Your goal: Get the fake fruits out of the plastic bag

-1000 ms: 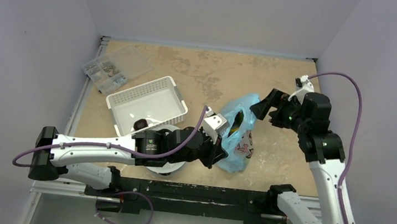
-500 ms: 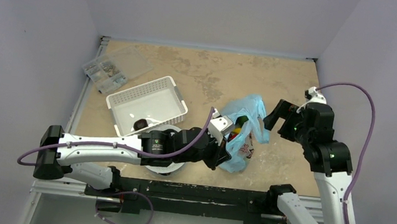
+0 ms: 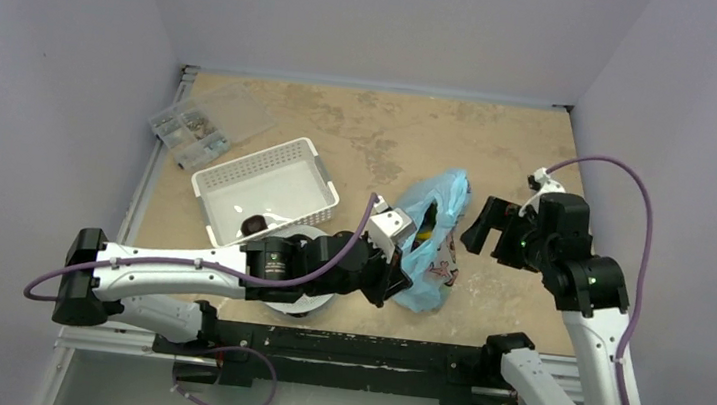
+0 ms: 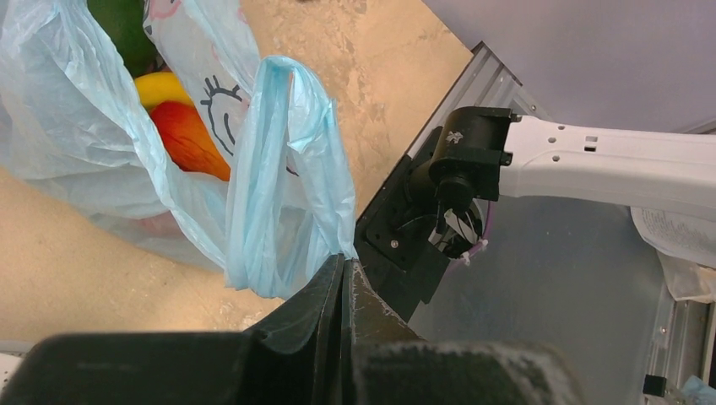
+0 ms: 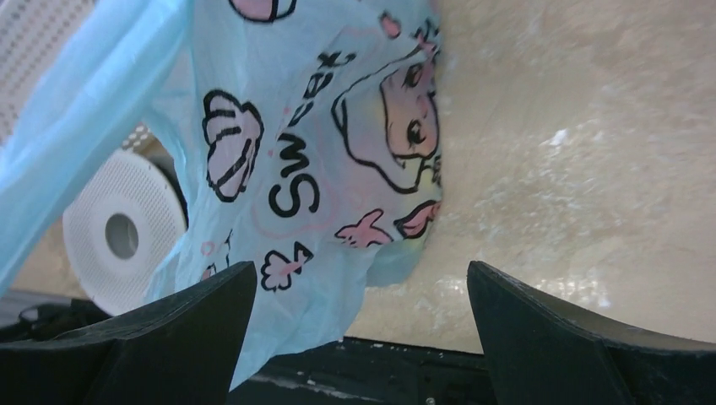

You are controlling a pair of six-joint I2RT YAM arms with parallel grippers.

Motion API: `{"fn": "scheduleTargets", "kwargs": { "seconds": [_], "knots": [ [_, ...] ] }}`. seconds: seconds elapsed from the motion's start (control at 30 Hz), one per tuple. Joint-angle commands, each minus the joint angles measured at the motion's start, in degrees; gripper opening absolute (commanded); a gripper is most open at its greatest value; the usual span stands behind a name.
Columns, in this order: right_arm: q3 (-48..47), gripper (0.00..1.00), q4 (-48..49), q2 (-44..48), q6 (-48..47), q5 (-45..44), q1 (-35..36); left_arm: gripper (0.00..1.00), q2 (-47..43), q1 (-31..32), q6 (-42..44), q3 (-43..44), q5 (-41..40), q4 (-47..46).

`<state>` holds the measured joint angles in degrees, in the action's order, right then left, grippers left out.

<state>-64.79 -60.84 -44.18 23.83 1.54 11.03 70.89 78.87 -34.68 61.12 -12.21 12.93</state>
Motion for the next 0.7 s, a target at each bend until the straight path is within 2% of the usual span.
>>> {"fn": "scheduleTargets", "kwargs": {
  "seconds": [0.0,0.3,0.47,0.5,0.53,0.6,0.63,0.67],
  "knots": [
    [2.6,0.98,5.5,1.8,-0.7,15.7,0.5,0.0,0.0,0.3,1.7,0.8,2.1,-3.0],
    [9.1,0.96,16.2,-1.2,3.1,22.0,1.3,0.0,3.8,0.5,2.2,4.4,7.5,-2.2],
    [11.6,0.91,18.0,-1.8,4.0,20.1,3.7,0.0,7.2,0.9,2.4,7.0,10.1,-1.9],
    [12.6,0.88,18.5,-1.7,3.9,20.1,4.1,0.0,8.0,1.0,2.5,7.5,10.8,-1.8],
    [13.3,0.79,18.5,-1.7,3.8,19.7,4.3,0.0,8.7,1.1,2.6,8.2,11.5,-1.3],
    [14.9,0.53,17.4,-1.4,3.6,17.0,4.8,0.0,9.6,1.4,2.7,9.3,11.9,0.0],
    [15.7,0.45,16.8,-1.2,3.3,16.1,4.9,0.0,9.5,1.6,2.6,9.0,11.9,0.4],
    [16.2,0.37,16.5,-1.1,2.8,15.7,4.9,0.14,9.1,1.8,2.4,8.2,11.9,0.5]
  ]
}}
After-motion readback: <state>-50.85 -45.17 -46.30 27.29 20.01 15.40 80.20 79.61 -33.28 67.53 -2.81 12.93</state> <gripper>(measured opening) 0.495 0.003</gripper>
